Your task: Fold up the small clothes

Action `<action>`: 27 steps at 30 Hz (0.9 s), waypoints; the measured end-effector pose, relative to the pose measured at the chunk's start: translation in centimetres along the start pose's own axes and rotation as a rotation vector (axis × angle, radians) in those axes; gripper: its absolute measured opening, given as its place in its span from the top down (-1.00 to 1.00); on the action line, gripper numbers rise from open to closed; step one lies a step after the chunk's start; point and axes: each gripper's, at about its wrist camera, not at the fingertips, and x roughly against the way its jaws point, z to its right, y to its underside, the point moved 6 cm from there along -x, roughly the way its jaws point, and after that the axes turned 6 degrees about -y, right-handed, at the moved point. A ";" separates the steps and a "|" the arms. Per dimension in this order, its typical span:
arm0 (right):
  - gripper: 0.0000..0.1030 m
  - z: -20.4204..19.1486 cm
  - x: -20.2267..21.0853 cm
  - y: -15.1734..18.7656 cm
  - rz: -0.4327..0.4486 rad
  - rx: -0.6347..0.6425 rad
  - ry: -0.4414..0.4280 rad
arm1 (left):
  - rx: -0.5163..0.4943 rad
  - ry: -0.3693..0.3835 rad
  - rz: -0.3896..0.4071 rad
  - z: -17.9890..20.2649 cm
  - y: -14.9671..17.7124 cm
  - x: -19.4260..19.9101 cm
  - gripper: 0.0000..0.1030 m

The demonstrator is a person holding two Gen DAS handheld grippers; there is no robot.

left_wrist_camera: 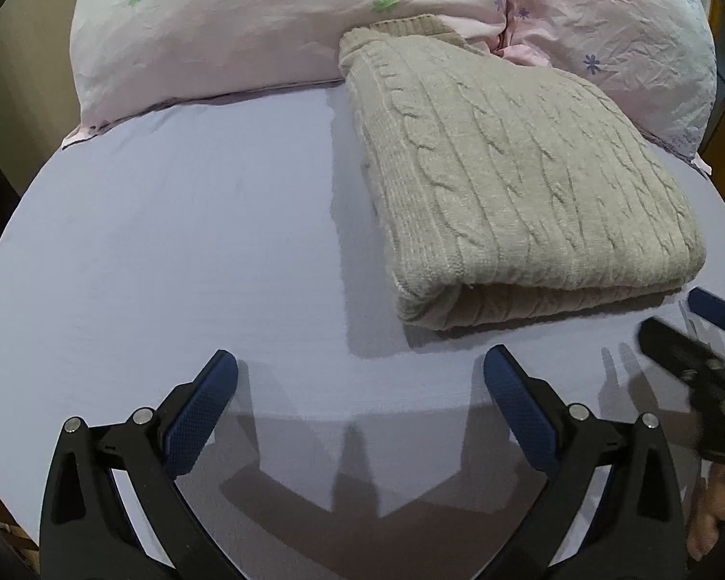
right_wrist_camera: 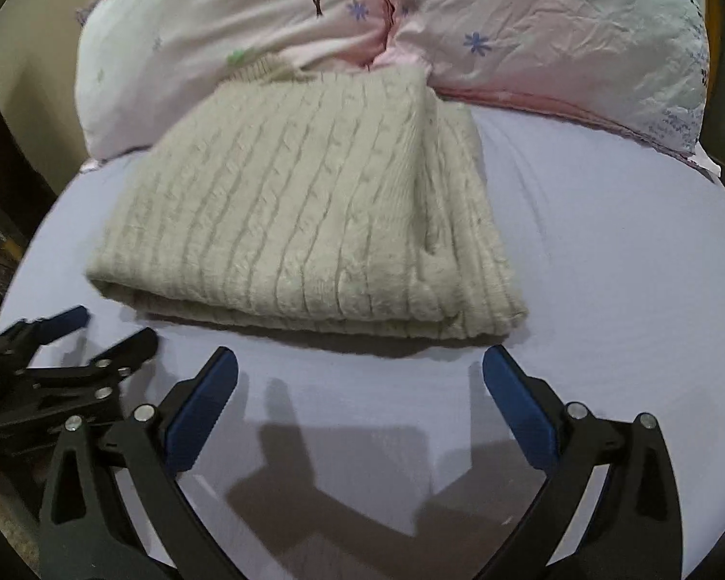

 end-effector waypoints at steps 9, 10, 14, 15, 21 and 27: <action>-0.97 -0.6 -0.2 1.7 0.018 0.040 0.105 | 0.003 0.000 0.050 -0.1 0.0 0.1 -0.97; -0.97 -0.6 -0.2 1.7 0.020 0.037 0.108 | 0.003 0.000 0.050 -0.1 0.0 0.1 -0.97; -0.97 -0.7 -0.1 1.9 0.024 0.033 0.113 | 0.004 -0.001 0.050 -0.1 0.0 0.1 -0.97; -0.97 -0.6 -0.1 1.8 0.024 0.034 0.113 | 0.004 -0.001 0.050 -0.1 0.0 0.1 -0.97; -0.97 -0.5 -0.2 1.6 0.023 0.037 0.110 | 0.004 -0.001 0.050 -0.1 0.0 0.1 -0.97; -0.97 -0.5 -0.2 1.6 0.023 0.039 0.109 | 0.005 -0.001 0.050 0.0 0.0 0.1 -0.97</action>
